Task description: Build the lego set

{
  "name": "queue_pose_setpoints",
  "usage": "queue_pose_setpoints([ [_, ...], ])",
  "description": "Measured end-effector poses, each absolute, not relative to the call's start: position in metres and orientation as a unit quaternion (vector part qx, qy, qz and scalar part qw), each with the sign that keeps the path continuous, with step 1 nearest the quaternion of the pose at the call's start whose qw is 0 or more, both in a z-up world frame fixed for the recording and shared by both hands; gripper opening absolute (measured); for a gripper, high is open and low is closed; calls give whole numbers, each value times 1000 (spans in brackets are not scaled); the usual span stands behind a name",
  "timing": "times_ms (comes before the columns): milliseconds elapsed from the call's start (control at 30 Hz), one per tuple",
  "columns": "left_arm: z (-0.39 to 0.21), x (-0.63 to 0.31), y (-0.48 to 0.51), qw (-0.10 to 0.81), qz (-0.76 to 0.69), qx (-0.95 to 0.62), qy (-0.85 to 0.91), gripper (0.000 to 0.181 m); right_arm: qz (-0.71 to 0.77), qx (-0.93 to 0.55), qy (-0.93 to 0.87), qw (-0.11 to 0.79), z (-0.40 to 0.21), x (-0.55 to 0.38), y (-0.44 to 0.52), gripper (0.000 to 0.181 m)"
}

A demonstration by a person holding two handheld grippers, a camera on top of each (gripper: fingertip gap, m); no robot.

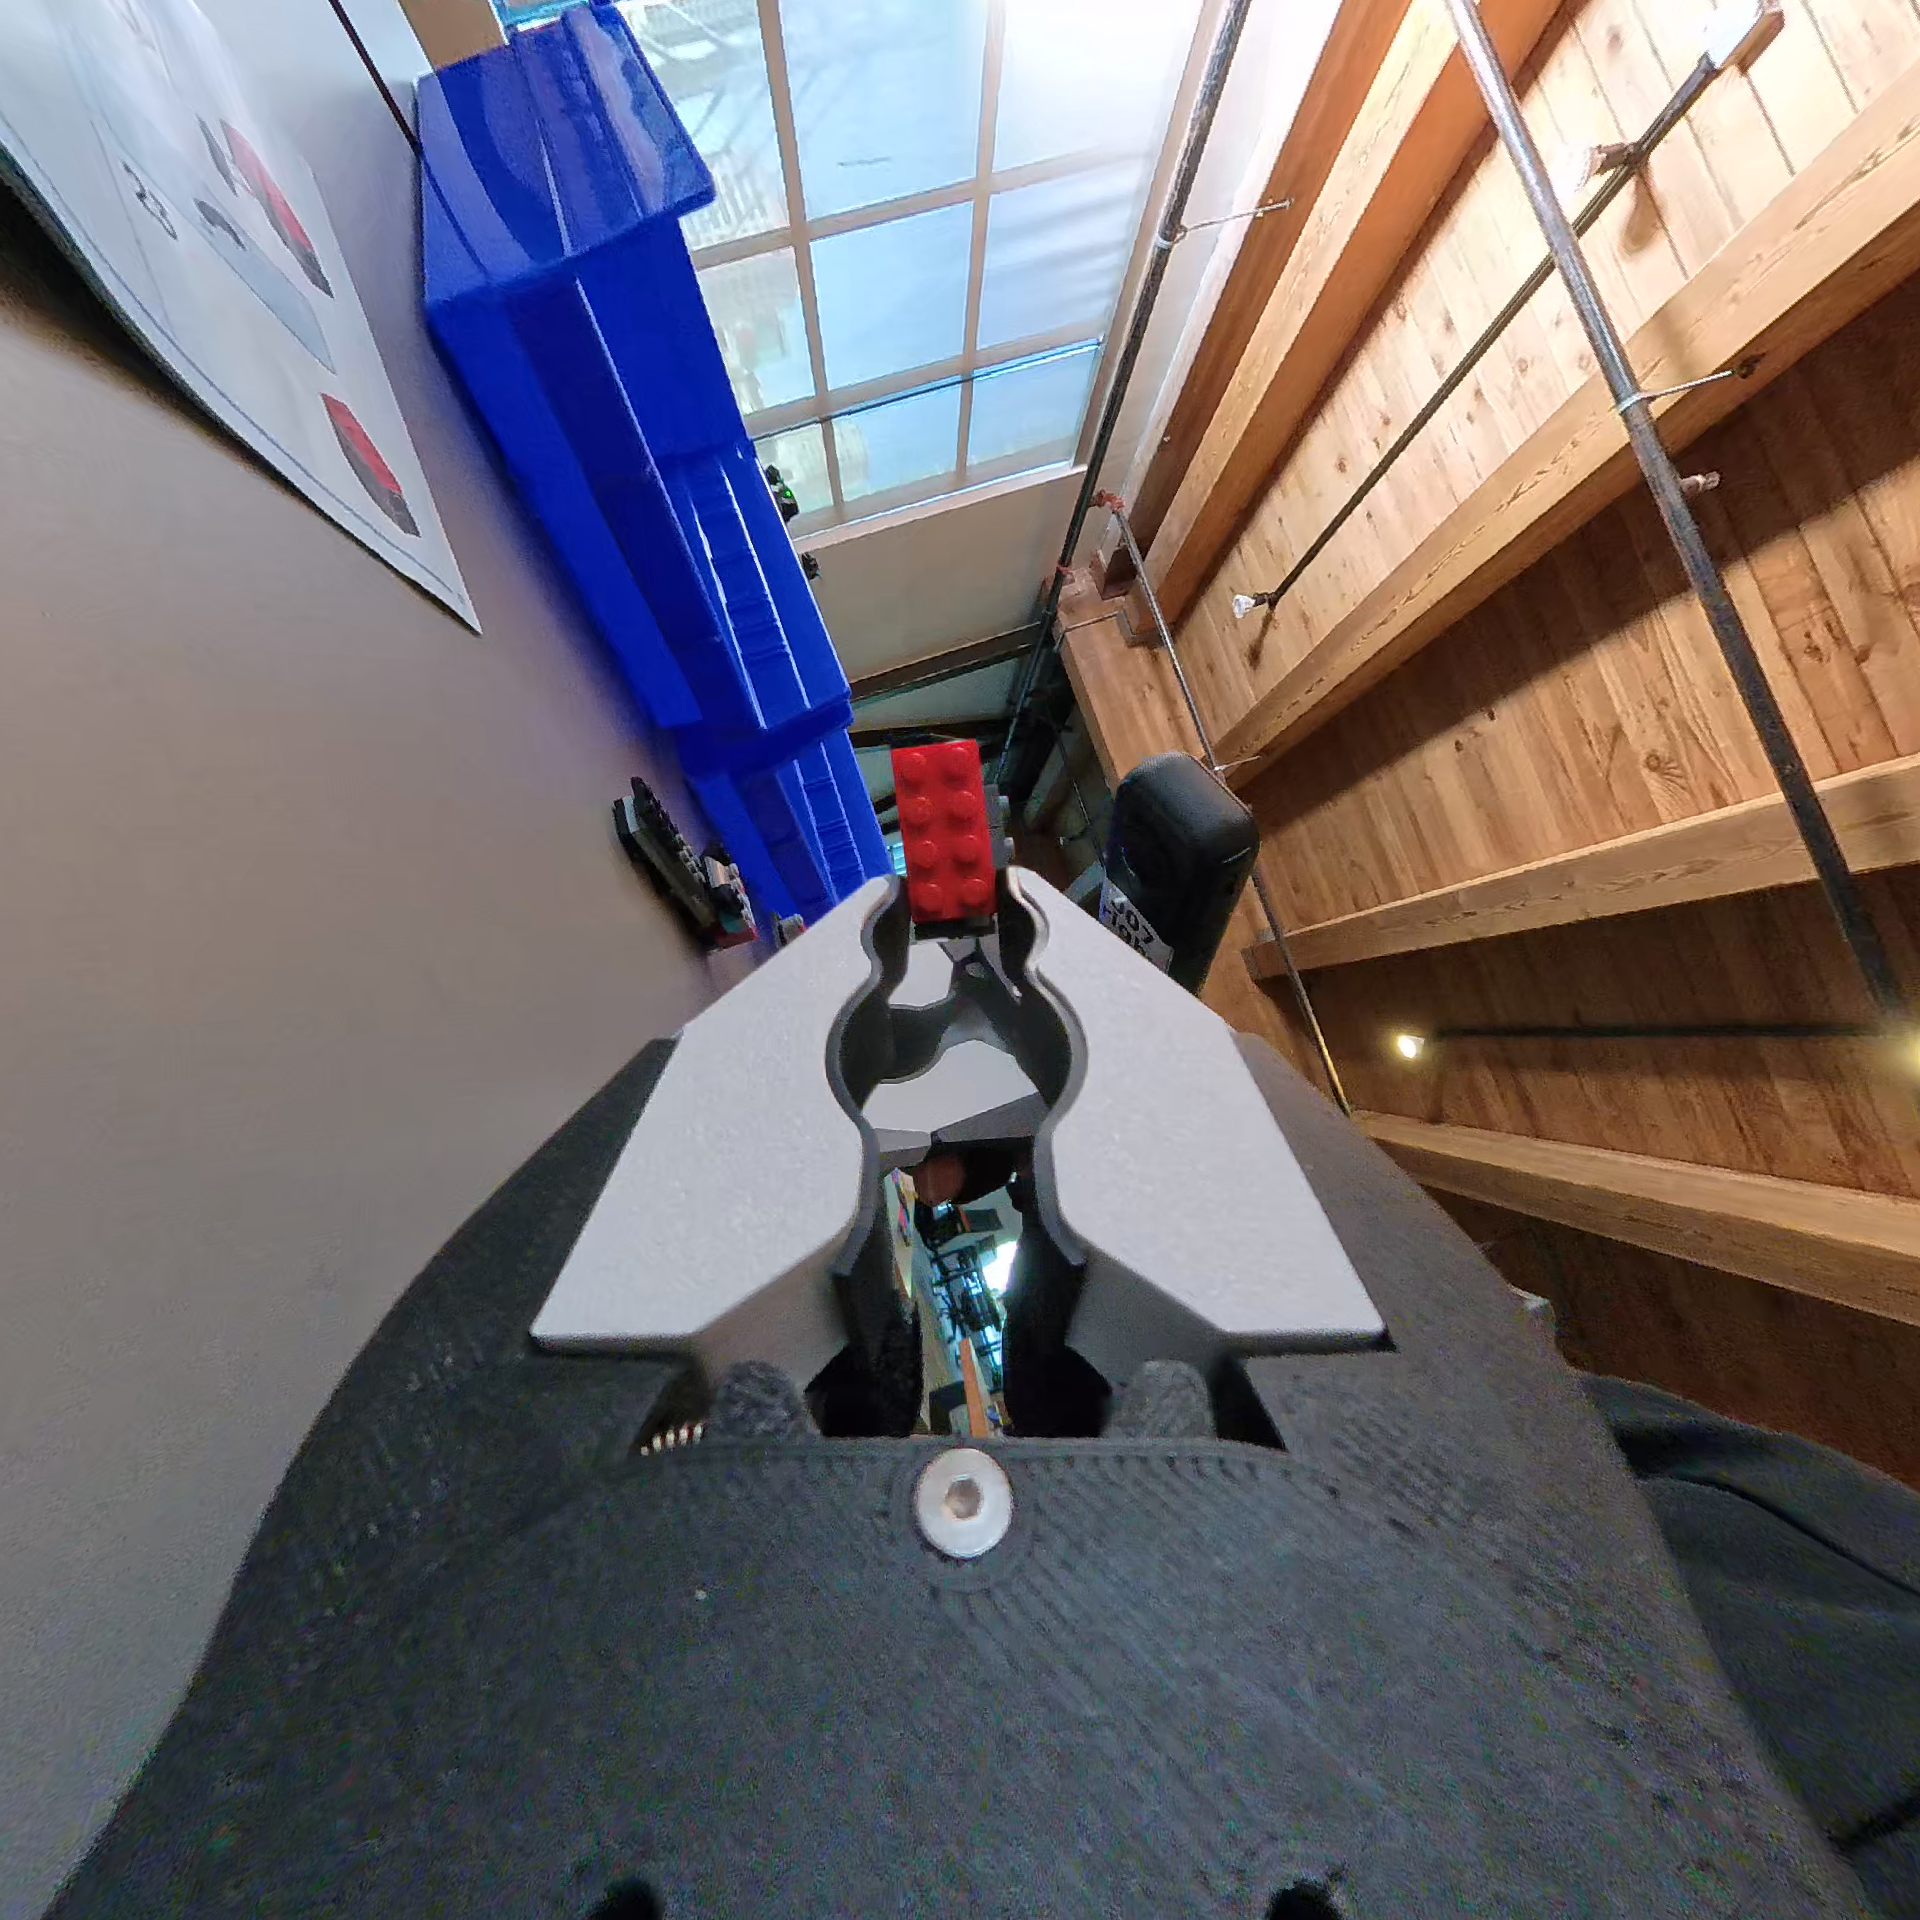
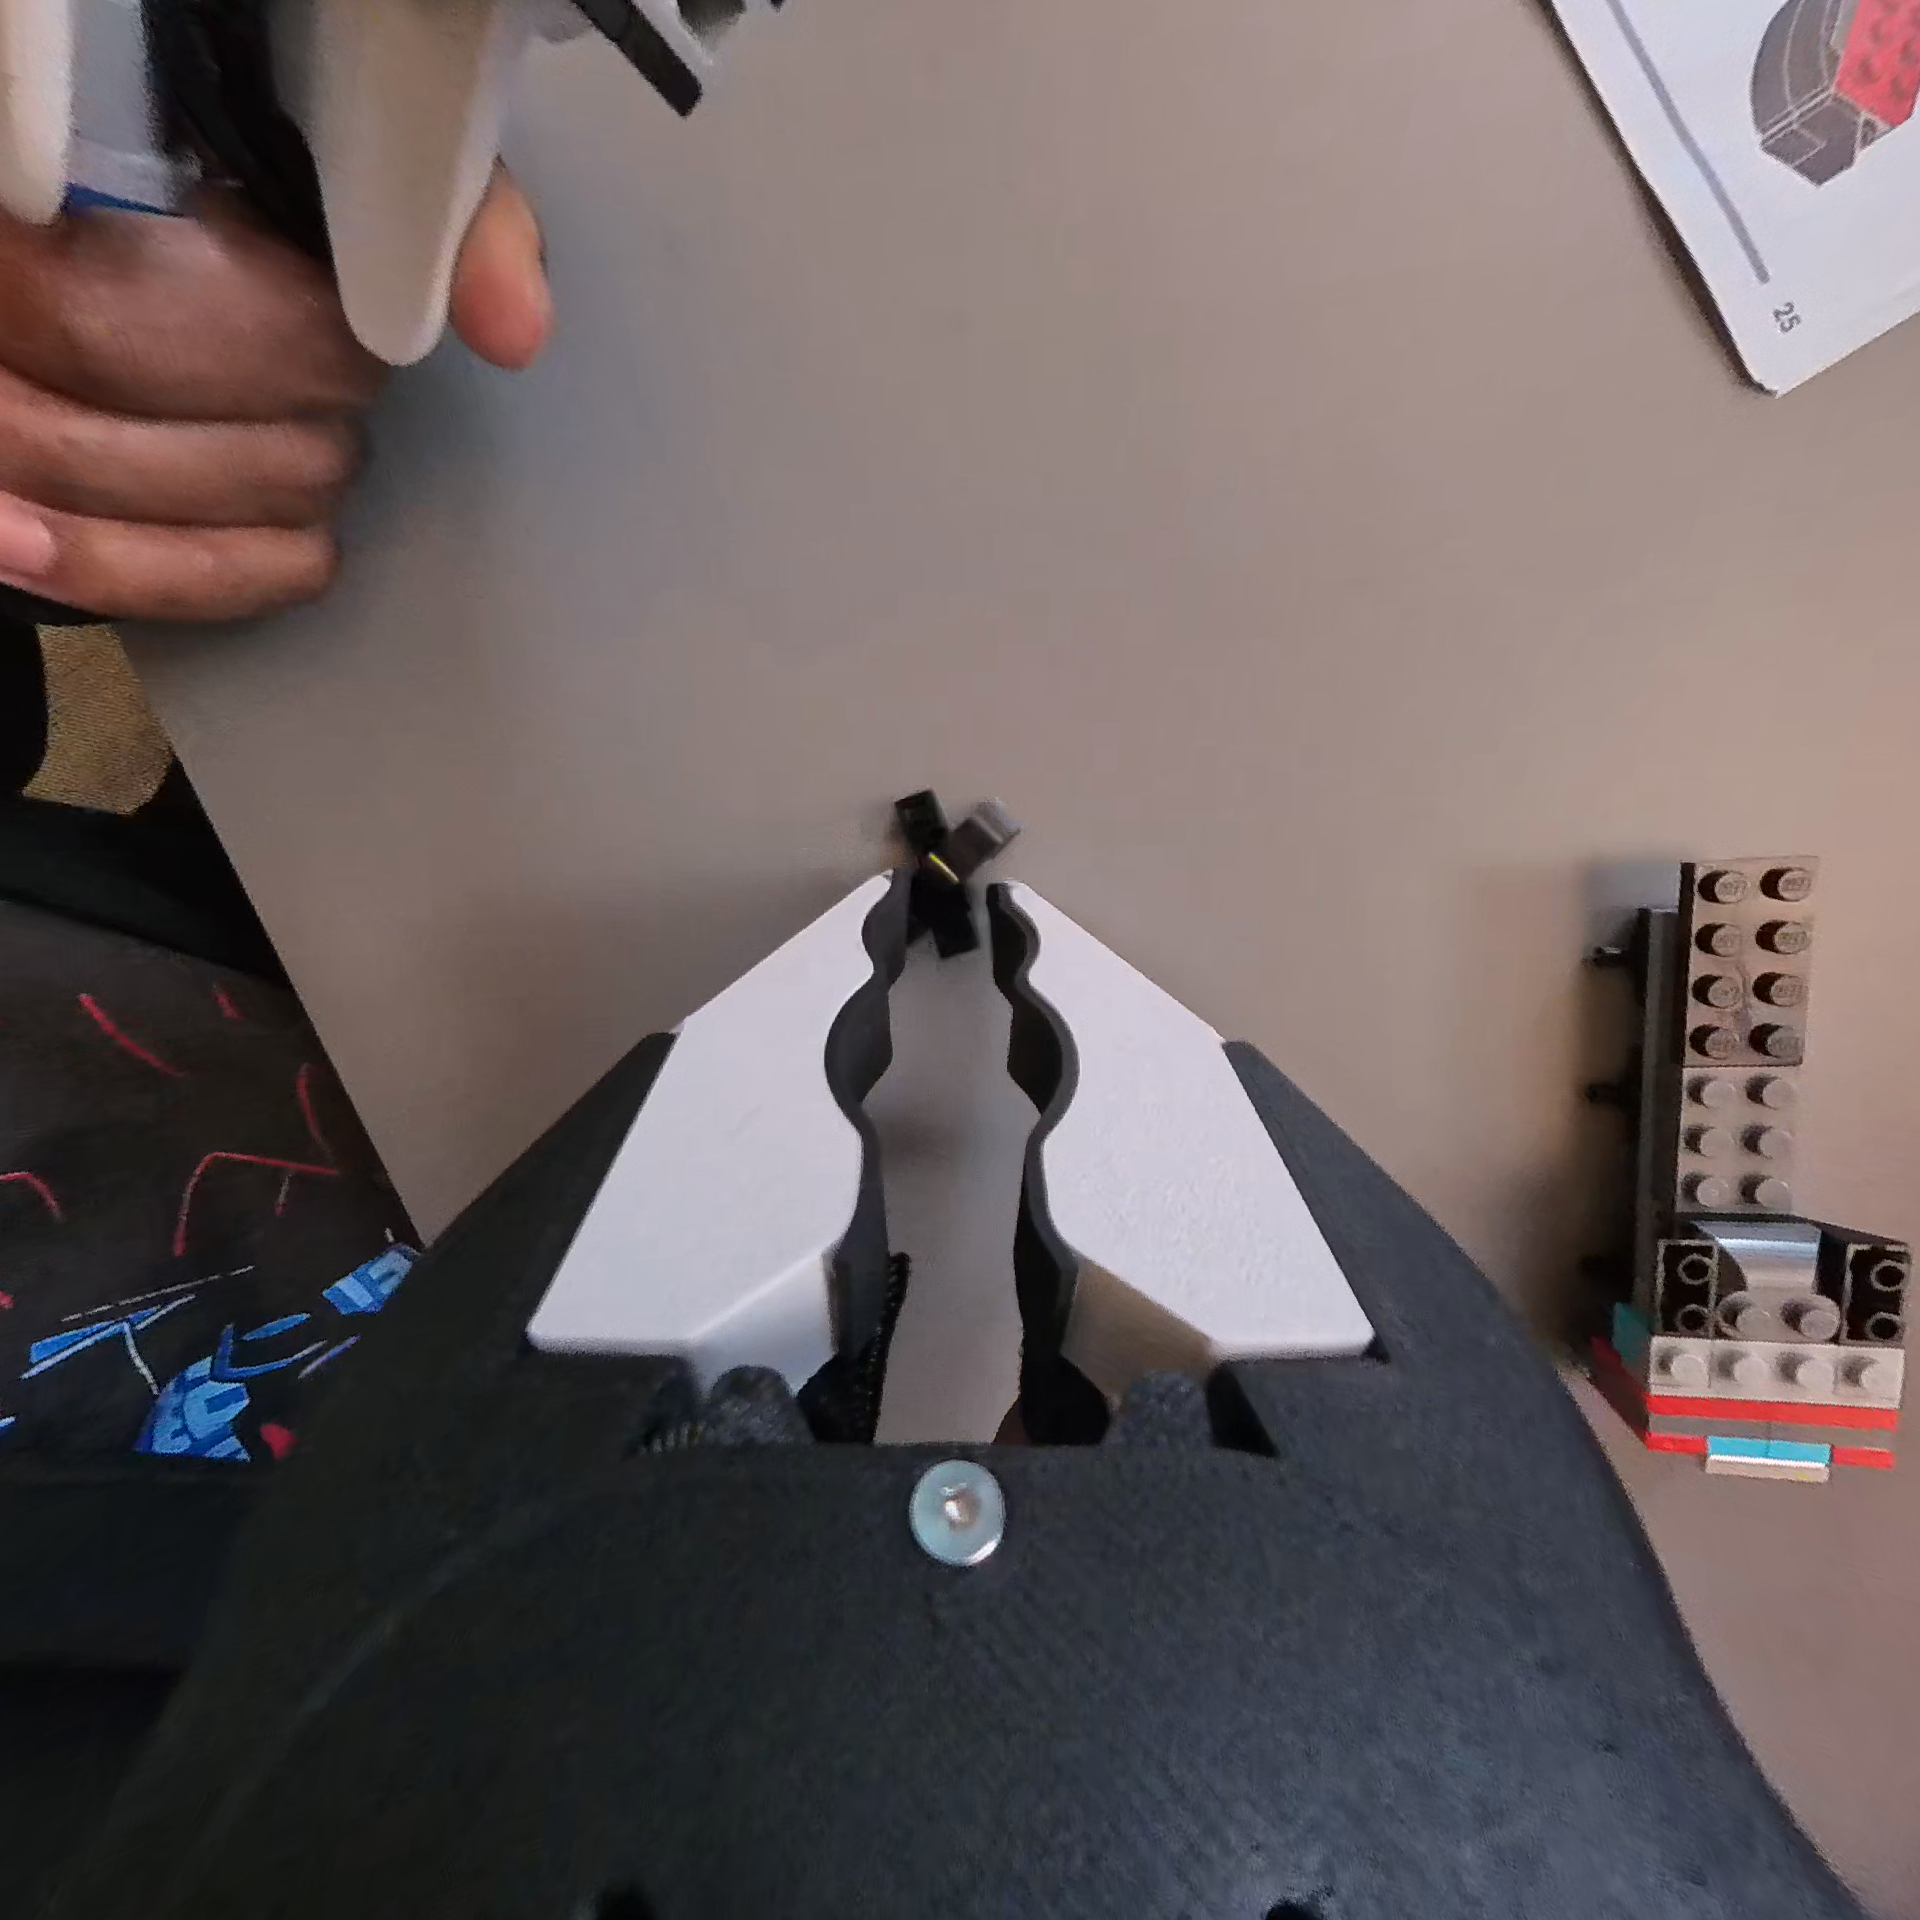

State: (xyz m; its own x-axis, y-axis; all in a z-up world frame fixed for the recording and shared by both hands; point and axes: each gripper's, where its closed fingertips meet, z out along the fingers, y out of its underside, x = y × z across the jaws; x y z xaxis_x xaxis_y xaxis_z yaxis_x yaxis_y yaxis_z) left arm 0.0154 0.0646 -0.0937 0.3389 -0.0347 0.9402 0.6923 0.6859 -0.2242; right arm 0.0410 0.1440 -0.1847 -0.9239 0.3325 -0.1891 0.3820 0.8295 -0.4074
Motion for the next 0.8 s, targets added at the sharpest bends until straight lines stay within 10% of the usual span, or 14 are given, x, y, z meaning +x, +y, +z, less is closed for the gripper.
queue_pose_setpoints([
  [800, -93, 26, 79, 741, -275, -332, -515, 16, -449, -13, 888, -100, -99, 20, 73, 65],
])
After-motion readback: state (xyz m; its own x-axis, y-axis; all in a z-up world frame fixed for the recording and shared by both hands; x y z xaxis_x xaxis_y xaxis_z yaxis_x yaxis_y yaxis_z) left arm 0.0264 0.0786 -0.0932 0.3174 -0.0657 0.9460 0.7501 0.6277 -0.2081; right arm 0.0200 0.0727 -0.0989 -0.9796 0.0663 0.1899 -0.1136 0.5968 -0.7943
